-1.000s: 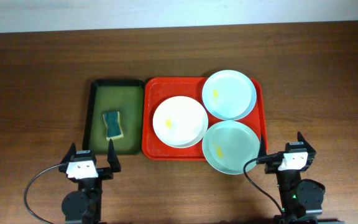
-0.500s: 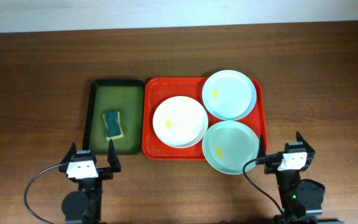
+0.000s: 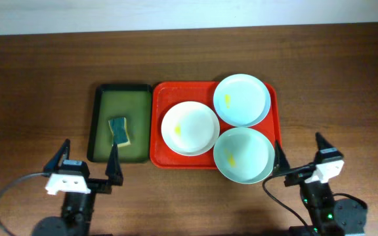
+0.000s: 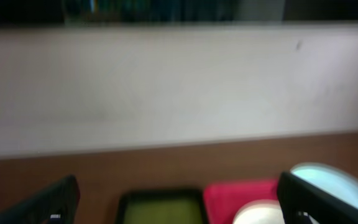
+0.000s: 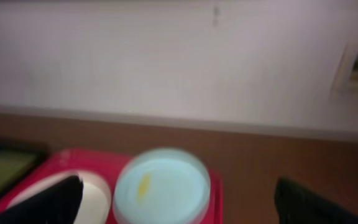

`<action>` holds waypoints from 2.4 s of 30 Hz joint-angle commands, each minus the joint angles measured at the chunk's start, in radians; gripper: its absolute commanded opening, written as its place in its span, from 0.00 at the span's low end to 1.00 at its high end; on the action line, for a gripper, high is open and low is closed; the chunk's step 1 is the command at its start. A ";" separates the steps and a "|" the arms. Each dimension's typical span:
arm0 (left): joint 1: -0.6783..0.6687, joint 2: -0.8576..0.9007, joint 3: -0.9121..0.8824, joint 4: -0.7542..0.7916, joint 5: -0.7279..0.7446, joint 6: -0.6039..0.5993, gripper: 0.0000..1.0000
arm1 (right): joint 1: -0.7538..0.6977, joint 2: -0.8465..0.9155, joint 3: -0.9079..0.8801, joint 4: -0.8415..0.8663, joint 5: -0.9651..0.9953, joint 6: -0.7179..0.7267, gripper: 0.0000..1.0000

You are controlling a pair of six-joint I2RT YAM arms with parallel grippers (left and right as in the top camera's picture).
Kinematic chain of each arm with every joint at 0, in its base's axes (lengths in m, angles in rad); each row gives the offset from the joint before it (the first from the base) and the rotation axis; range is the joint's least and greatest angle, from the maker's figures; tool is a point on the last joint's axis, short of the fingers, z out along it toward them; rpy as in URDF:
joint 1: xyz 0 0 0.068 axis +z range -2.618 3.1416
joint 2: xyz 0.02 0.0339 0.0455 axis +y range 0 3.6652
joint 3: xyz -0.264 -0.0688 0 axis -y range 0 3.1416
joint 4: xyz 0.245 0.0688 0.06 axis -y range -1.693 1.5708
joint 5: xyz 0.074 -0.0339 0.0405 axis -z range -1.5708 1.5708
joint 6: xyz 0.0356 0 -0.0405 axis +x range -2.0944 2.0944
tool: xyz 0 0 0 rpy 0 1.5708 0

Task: Clean dirty plates on tray and stack at the side
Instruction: 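Move left gripper to the sponge and right gripper to the white plate, then grasp the green sponge with the left gripper and lift it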

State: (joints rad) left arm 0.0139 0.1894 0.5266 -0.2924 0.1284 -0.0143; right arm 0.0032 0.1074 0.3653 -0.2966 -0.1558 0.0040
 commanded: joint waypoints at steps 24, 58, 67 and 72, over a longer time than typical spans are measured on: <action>-0.005 1.637 0.955 -0.925 0.013 -0.113 0.44 | 0.377 1.807 1.165 -0.739 0.037 0.327 0.57; -0.005 1.646 0.695 -0.527 -0.059 -0.132 0.31 | 0.422 1.916 1.030 -0.481 0.034 0.402 0.21; -0.005 1.668 0.648 -0.474 -0.117 -0.250 0.33 | 0.422 1.916 1.030 -0.481 0.034 0.401 0.21; -0.005 1.707 0.647 -0.459 -0.117 -0.255 0.29 | 0.422 1.916 1.030 -0.481 0.034 0.401 0.21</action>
State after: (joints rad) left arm 0.0124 1.8832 1.1881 -0.7521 0.0231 -0.2588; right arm 0.4171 2.0171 1.4055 -0.7795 -0.1310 0.3969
